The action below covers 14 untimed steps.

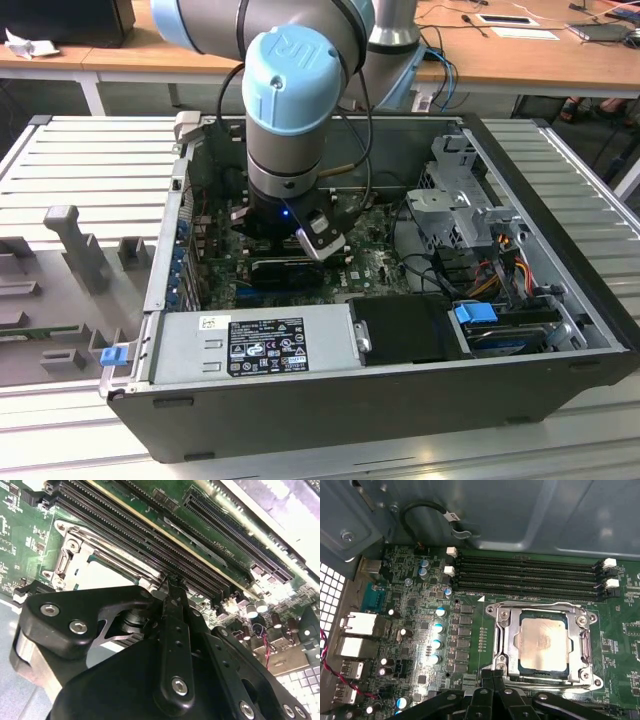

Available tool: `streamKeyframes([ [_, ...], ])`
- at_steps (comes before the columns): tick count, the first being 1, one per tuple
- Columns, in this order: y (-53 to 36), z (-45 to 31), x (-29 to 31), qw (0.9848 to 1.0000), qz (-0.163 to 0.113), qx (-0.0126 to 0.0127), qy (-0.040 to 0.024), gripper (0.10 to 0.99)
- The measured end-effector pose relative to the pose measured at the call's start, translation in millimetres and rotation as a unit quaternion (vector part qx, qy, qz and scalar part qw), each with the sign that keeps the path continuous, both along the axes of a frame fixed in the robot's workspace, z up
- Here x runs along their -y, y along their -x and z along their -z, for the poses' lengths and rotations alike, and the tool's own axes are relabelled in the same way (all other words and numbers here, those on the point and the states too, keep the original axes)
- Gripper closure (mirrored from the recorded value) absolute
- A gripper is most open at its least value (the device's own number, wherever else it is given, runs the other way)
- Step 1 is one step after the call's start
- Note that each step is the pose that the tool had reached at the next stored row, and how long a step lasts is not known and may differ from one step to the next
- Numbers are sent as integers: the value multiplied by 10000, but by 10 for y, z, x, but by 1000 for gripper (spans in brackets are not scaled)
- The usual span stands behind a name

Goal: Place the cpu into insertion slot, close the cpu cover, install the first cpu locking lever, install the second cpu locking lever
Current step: 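Install the second cpu locking lever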

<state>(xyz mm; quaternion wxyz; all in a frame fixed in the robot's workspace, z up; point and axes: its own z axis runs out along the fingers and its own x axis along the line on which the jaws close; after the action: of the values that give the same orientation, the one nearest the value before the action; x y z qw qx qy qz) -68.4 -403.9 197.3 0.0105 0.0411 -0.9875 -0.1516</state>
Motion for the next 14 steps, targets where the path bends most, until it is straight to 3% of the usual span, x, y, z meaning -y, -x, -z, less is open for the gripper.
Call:
streamKeyframes([
  [8, 20, 37, 0, 9999, -1, 0, -116, 980],
  [10, 23, 37, 0, 9999, -1, 0, -120, 980],
  [14, 24, -38, -1, 9999, -1, -1, -125, 980],
])
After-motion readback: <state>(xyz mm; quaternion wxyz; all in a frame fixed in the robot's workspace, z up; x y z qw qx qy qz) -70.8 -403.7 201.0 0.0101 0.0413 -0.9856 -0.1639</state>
